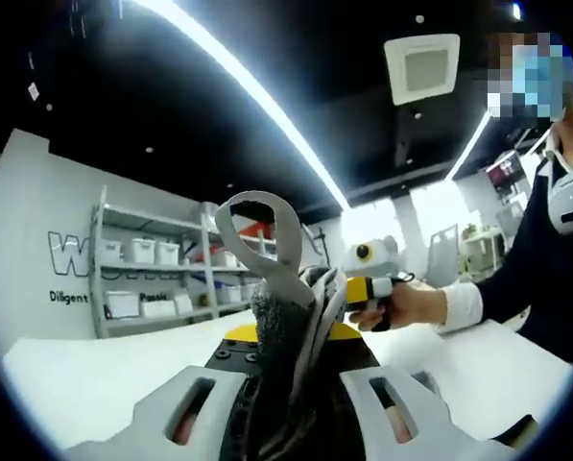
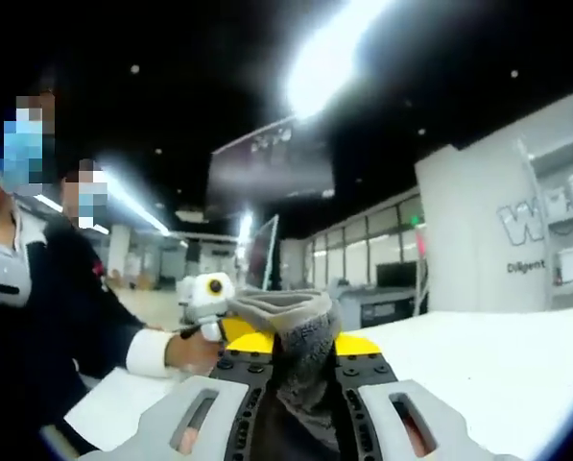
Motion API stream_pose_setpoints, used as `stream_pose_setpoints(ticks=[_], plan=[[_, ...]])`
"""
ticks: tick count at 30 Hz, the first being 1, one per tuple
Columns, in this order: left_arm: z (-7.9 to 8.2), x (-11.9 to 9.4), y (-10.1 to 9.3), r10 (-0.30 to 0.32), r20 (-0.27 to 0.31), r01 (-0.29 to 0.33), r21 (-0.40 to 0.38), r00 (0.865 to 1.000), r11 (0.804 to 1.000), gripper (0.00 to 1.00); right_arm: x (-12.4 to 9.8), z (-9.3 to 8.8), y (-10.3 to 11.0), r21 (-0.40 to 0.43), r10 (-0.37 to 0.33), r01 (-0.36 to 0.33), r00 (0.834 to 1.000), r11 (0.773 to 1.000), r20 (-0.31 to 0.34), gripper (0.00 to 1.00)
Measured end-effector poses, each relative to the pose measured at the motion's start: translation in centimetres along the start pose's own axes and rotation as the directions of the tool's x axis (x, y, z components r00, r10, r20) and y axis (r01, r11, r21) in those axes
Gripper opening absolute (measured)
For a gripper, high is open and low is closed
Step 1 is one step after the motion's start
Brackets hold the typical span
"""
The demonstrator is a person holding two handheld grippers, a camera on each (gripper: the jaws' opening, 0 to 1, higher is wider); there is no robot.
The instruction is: Open the folded towel by lifting each exposed corner and separating the folded layers until the towel lies flat within the target outline without major curled edges
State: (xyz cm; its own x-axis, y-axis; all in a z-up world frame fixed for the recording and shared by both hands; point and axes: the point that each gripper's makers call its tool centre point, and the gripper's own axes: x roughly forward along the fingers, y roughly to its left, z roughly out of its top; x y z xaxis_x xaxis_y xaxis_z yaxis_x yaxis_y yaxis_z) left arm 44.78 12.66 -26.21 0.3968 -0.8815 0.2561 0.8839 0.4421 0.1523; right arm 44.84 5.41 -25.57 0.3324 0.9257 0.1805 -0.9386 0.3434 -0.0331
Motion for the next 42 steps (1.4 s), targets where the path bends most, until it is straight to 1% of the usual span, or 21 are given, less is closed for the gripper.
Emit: stream_pose_setpoints(ticks=[2,3,7,11,13,15,17,19,21,23,25,27,28,29,32,33,34,37,40,42], plan=[[0.0,0.0,-0.3,-0.013,0.003,0.013,-0.028,1.000,1.000,0.11,0.0,-0.2,0.4,-0.037,0.012,-0.012,1.000,0.999,-0.006,0.21],[0.1,0.0,-0.4,-0.018,0.008,0.018,-0.040,1.000,0.999,0.11,0.0,-0.3,0.5,-0.042,0.017,-0.017,1.000,0.999,-0.007,0.24],[0.0,0.0,-0.8,-0.038,0.002,0.038,-0.068,0.999,0.997,0.11,0.2,-1.0,0.8,-0.030,0.041,-0.042,0.999,0.999,-0.030,0.34],[0.3,-0.1,-1.2,-0.057,0.016,0.059,-0.096,0.998,0.994,0.10,0.4,-1.5,1.0,-0.044,0.048,-0.049,0.998,0.998,-0.036,0.36],[0.8,-0.2,-1.7,-0.085,0.036,0.089,-0.125,0.996,0.988,0.10,0.4,-1.5,1.4,-0.048,0.060,-0.062,0.997,0.997,-0.039,0.38],[1.2,-0.4,-2.2,-0.113,0.054,0.120,-0.156,0.992,0.980,0.10,0.5,-1.6,1.4,-0.062,0.052,-0.054,0.998,0.997,-0.041,0.43],[1.5,-0.5,-2.5,-0.134,0.068,0.144,-0.178,0.989,0.973,0.10,0.6,-1.9,1.6,-0.051,0.066,-0.069,0.997,0.996,-0.048,0.46],[1.7,-0.6,-2.7,-0.145,0.078,0.158,-0.191,0.986,0.969,0.10,0.7,-2.4,2.0,-0.029,0.090,-0.092,0.994,0.995,-0.062,0.49],[1.8,-0.7,-3.2,-0.171,0.073,0.182,-0.207,0.983,0.961,0.10,0.9,-2.6,2.3,-0.036,0.093,-0.096,0.994,0.995,-0.065,0.52],[2.0,-0.9,-3.5,-0.189,0.077,0.202,-0.221,0.979,0.954,0.10,1.0,-2.6,2.7,-0.061,0.102,-0.106,0.992,0.993,-0.069,0.50],[2.4,-0.9,-4.3,-0.207,0.092,0.223,-0.237,0.974,0.946,0.10,0.9,-2.3,3.0,-0.074,0.110,-0.114,0.992,0.991,-0.062,0.45],[2.9,-1.3,-4.7,-0.244,0.112,0.266,-0.267,0.963,0.926,0.10,0.7,-1.7,3.3,-0.083,0.118,-0.122,0.992,0.989,-0.048,0.36],[3.2,-1.6,-4.1,-0.251,0.117,0.274,-0.275,0.961,0.922,0.10,0.7,-1.5,3.4,-0.078,0.126,-0.129,0.991,0.989,-0.039,0.34],[3.3,-1.8,-4.0,-0.255,0.119,0.279,-0.278,0.960,0.919,0.10,0.6,-1.1,3.6,-0.064,0.136,-0.138,0.990,0.988,-0.025,0.33],[3.7,-2.0,-4.1,-0.264,0.125,0.290,-0.281,0.956,0.915,0.10,0.4,-0.5,4.0,-0.058,0.147,-0.147,0.989,0.987,-0.012,0.29],[3.8,-1.9,-4.4,-0.271,0.124,0.296,-0.281,0.954,0.913,0.10,0.4,-0.3,4.3,-0.062,0.158,-0.159,0.987,0.985,-0.008,0.25],[3.8,-1.8,-5.0,-0.278,0.124,0.302,-0.281,0.953,0.911,0.10,0.3,-0.1,4.6,-0.066,0.169,-0.169,0.986,0.983,-0.006,0.22],[4.0,-1.8,-5.3,-0.285,0.140,0.314,-0.281,0.948,0.907,0.10,0.1,0.3,5.4,-0.077,0.188,-0.187,0.982,0.979,-0.002,0.20],[4.1,-1.8,-5.8,-0.281,0.145,0.311,-0.272,0.949,0.910,0.10,-0.1,0.3,5.7,-0.088,0.195,-0.195,0.981,0.977,-0.008,0.17],[4.3,-1.9,-5.9,-0.278,0.157,0.311,-0.263,0.948,0.913,0.11,-0.3,0.5,5.9,-0.085,0.209,-0.208,0.978,0.975,0.003,0.13]])
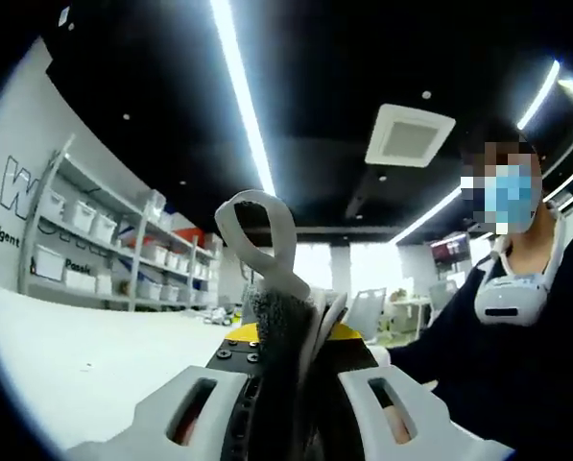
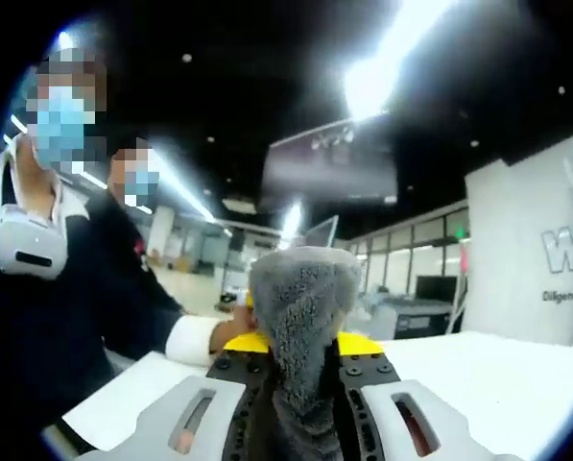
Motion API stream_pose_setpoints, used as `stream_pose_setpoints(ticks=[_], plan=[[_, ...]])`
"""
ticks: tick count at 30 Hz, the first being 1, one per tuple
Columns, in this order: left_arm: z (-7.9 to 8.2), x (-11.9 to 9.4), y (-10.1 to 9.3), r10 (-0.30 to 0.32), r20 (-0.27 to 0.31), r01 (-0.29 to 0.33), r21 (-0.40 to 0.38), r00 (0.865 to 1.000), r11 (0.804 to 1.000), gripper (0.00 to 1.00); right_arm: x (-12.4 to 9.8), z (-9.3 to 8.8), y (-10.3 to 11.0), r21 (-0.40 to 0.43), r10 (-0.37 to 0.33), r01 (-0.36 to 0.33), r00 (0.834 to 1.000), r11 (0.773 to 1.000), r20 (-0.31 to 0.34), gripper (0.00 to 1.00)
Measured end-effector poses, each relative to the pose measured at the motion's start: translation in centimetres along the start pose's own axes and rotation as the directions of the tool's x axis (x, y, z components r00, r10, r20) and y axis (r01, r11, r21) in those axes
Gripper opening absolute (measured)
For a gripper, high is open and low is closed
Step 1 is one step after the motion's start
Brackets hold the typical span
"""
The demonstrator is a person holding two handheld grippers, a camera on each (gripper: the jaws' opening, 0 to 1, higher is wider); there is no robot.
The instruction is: Open the folded towel by lifting each exposed corner and separating the folded layers until the towel lies flat within the target outline without major curled edges
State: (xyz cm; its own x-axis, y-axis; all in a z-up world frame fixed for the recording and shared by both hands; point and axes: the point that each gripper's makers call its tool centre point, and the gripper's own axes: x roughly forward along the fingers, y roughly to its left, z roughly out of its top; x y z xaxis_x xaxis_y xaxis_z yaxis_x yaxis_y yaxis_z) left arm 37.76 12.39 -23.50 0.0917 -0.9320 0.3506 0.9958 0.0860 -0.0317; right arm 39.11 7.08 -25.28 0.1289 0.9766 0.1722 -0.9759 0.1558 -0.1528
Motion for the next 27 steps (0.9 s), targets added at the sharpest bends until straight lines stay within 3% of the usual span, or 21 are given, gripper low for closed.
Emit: stream_pose_setpoints(ticks=[3,15,21,27], plan=[[0.6,0.0,-0.5,-0.021,0.039,0.022,-0.014,0.999,1.000,0.11,-0.1,0.8,0.9,0.035,0.044,-0.045,0.998,0.998,0.035,0.10],[1.8,1.7,-5.4,-0.126,0.050,0.127,-0.004,0.991,0.992,0.11,-1.1,3.9,4.6,0.067,0.194,-0.202,0.975,0.977,0.107,0.08],[2.5,1.8,-5.6,-0.149,0.052,0.149,-0.013,0.988,0.989,0.10,-1.6,4.6,5.6,0.075,0.233,-0.244,0.964,0.967,0.126,0.08],[2.8,1.6,-4.4,-0.115,0.033,0.116,-0.022,0.993,0.993,0.10,-1.8,4.7,5.1,0.094,0.225,-0.240,0.964,0.966,0.143,0.08]])
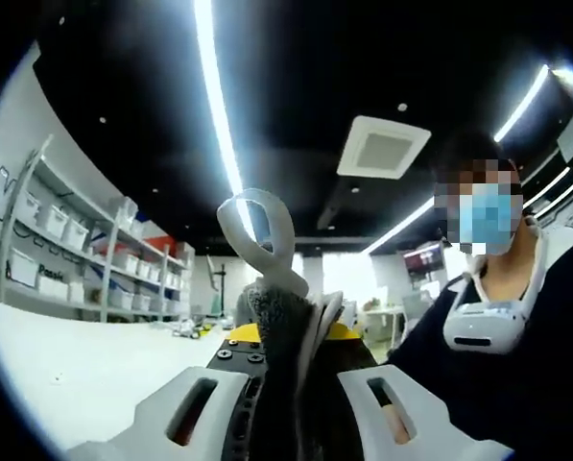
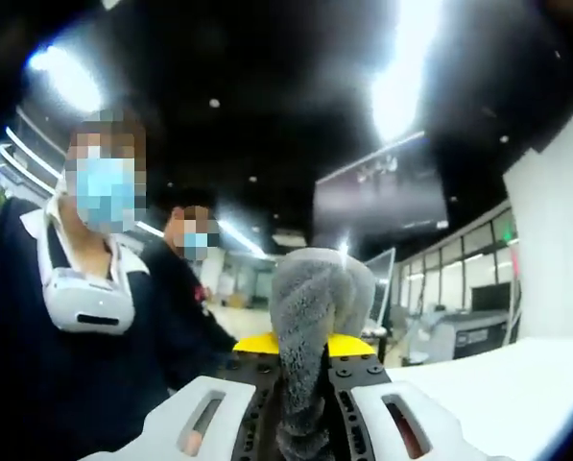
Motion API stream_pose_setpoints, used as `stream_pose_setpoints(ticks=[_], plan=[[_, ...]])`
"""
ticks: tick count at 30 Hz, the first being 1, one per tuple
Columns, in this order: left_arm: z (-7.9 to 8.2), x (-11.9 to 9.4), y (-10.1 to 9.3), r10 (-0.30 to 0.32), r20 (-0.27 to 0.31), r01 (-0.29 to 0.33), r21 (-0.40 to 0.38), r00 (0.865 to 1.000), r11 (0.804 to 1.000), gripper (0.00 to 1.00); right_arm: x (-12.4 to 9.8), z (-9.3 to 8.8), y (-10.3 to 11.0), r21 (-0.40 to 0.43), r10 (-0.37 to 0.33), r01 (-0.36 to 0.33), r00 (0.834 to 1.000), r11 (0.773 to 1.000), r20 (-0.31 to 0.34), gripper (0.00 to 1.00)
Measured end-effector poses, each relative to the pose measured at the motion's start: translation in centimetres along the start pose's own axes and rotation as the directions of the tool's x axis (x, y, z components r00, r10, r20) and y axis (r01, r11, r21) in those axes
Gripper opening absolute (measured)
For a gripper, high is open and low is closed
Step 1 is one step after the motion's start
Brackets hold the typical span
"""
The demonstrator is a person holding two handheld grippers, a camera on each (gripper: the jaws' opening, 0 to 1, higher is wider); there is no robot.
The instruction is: Open the folded towel by lifting each exposed corner and separating the folded layers until the towel lies flat within the target outline without major curled edges
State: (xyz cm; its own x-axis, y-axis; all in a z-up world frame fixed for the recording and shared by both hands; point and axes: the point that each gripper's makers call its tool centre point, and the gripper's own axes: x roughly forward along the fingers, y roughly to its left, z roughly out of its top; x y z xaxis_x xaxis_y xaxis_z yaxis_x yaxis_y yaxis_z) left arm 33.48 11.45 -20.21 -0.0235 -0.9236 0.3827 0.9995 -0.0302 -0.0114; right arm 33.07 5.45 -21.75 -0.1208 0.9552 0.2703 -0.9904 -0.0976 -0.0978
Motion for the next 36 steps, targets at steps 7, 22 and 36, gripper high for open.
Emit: stream_pose_setpoints(ticks=[7,22,36], plan=[[-0.6,-1.2,3.0,0.082,-0.019,-0.083,-0.026,0.996,0.996,0.10,-0.2,-1.2,-2.1,0.020,-0.080,0.081,0.996,0.997,-0.042,0.07],[-3.8,-2.6,8.6,0.332,-0.112,-0.337,-0.028,0.937,0.941,0.10,-1.6,-5.1,-6.9,0.045,-0.297,0.308,0.939,0.950,-0.172,0.07],[-5.2,-4.0,11.9,0.460,-0.152,-0.451,0.093,0.875,0.888,0.12,-2.7,-7.1,-9.5,-0.070,-0.425,0.421,0.877,0.905,-0.224,0.08]])
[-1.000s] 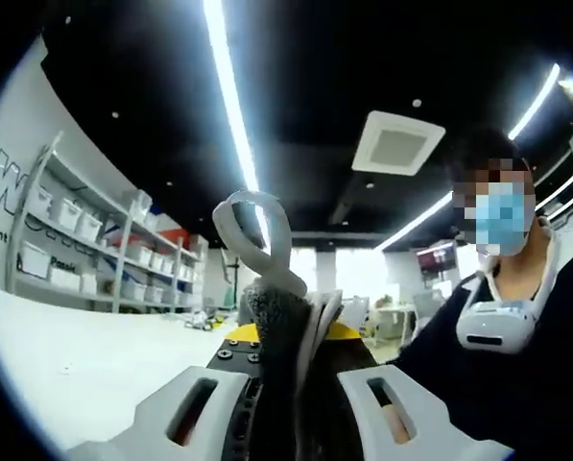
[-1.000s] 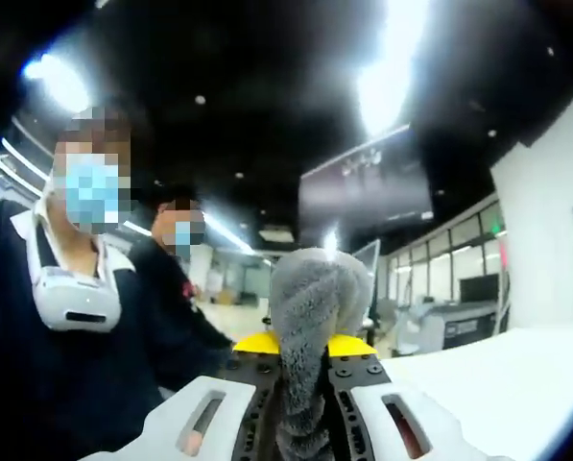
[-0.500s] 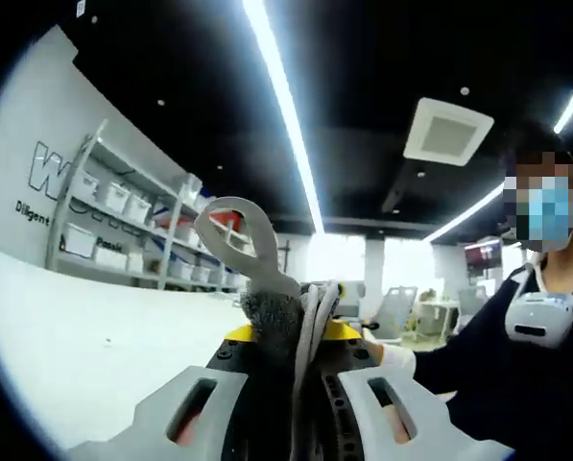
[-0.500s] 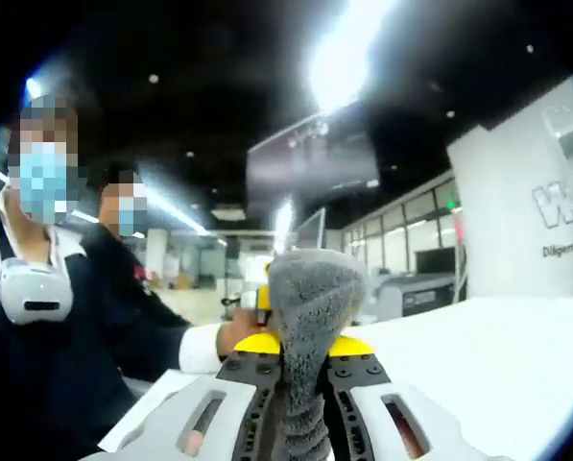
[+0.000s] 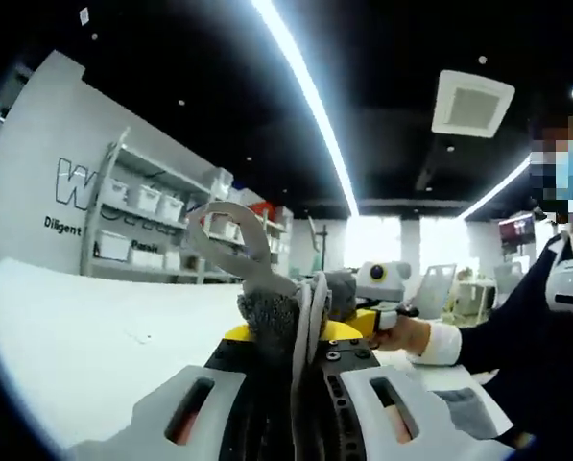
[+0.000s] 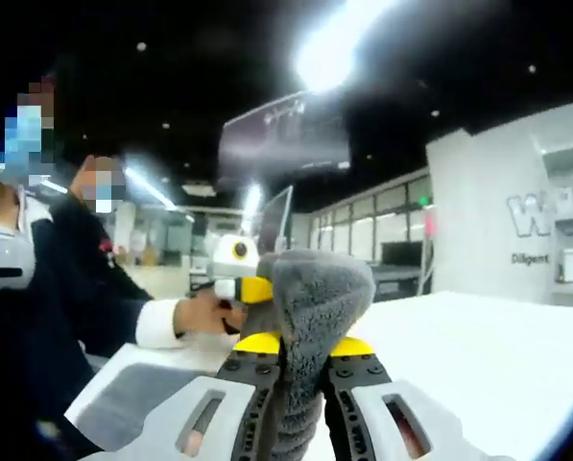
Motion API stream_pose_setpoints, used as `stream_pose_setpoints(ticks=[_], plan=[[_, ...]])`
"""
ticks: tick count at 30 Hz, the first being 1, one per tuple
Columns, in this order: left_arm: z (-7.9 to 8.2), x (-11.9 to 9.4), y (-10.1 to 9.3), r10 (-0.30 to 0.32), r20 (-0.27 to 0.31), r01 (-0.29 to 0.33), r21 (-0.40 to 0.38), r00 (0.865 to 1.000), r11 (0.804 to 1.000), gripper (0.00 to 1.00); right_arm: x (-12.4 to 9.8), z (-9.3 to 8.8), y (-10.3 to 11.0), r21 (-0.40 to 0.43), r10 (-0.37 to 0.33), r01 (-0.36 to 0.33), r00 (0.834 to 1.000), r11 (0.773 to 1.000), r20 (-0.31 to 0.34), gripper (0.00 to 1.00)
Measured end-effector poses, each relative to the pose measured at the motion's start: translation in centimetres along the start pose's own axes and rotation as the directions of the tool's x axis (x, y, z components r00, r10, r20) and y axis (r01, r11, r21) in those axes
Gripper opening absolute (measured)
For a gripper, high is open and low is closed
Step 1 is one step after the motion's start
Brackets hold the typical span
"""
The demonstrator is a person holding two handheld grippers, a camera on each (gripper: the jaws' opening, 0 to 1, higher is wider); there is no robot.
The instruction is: Open the folded towel by lifting each exposed corner and separating the folded layers until the towel lies flat within the target outline without major curled edges
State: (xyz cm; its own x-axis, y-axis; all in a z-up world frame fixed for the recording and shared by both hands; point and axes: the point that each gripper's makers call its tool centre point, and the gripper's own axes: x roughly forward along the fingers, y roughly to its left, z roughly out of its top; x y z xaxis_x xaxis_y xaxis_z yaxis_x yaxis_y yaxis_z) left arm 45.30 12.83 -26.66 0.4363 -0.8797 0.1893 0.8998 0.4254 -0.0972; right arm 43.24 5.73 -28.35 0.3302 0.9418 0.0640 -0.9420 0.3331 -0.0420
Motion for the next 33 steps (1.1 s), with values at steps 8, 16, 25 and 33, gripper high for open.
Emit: stream_pose_setpoints(ticks=[8,16,25,33], plan=[[-0.3,-0.2,1.2,0.035,0.005,-0.035,-0.012,0.999,0.999,0.18,0.5,-0.7,-0.9,-0.033,-0.036,0.036,0.999,0.999,-0.003,0.08],[-1.1,-0.4,1.7,0.049,-0.028,-0.049,-0.007,0.998,0.999,0.21,0.6,-1.6,-1.5,-0.036,-0.056,0.055,0.998,0.998,-0.024,0.08],[-2.0,-0.8,3.0,0.090,-0.055,-0.091,-0.012,0.994,0.996,0.22,0.6,-2.8,-3.1,-0.008,-0.081,0.080,0.995,0.997,-0.050,0.09],[-3.6,-0.7,4.0,0.150,-0.132,-0.146,0.038,0.980,0.988,0.22,0.9,-4.1,-4.2,-0.015,-0.112,0.111,0.989,0.994,-0.094,0.10]])
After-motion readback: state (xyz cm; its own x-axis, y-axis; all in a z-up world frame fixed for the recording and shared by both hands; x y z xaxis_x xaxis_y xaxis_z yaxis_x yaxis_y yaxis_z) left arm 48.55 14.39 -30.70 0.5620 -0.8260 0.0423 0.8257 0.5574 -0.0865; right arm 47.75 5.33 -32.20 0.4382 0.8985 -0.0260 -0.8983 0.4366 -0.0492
